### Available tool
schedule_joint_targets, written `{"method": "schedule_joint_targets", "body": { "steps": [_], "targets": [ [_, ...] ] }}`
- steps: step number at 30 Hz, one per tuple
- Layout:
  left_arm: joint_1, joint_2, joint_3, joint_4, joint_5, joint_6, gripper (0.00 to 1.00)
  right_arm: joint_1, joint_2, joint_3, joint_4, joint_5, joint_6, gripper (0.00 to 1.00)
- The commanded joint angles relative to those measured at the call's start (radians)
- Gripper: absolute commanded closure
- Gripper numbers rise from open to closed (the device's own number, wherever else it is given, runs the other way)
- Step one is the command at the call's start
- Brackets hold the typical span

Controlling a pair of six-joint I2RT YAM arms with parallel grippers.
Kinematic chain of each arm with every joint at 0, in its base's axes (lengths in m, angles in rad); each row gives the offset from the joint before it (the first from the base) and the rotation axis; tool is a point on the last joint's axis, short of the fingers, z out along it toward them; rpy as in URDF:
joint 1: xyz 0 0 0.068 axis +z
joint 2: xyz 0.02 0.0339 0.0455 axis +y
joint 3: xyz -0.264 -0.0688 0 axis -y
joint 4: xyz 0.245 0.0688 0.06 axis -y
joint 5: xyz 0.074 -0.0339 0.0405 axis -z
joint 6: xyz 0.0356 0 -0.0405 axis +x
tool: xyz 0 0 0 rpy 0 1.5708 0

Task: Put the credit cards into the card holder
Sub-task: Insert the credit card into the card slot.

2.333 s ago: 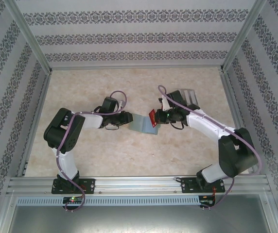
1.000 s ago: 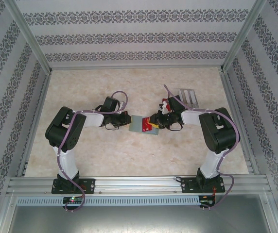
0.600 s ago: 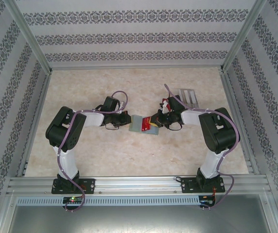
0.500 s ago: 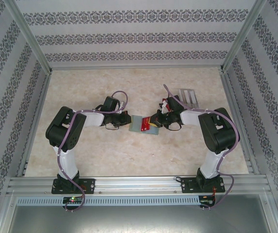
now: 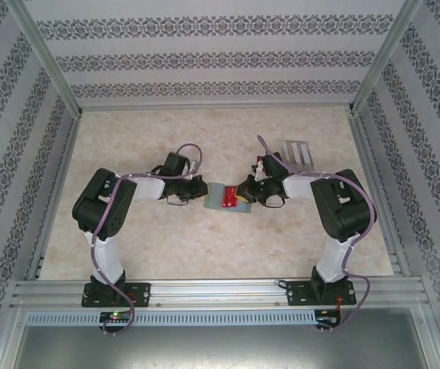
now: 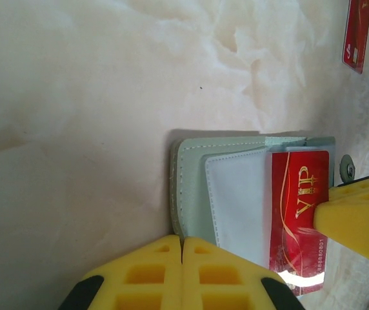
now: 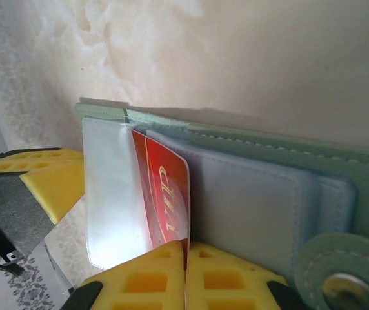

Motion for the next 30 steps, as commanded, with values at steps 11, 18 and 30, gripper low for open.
{"method": "schedule_joint_targets", "body": {
  "steps": [11,18,30],
  "targets": [
    [-0.007,0.042,0.006,-0.104,-0.040,0.034,1.00,0.027,0.003,-0.010,-0.027,0.019,-0.036,0.83],
    [-0.007,0.045,0.006,-0.099,-0.032,0.034,1.00,0.026,0.005,-0.017,-0.022,0.019,-0.032,0.78],
    [-0.008,0.051,0.011,-0.108,-0.032,0.037,1.00,-0.001,-0.040,-0.040,-0.048,0.033,-0.050,0.73]
  ]
}}
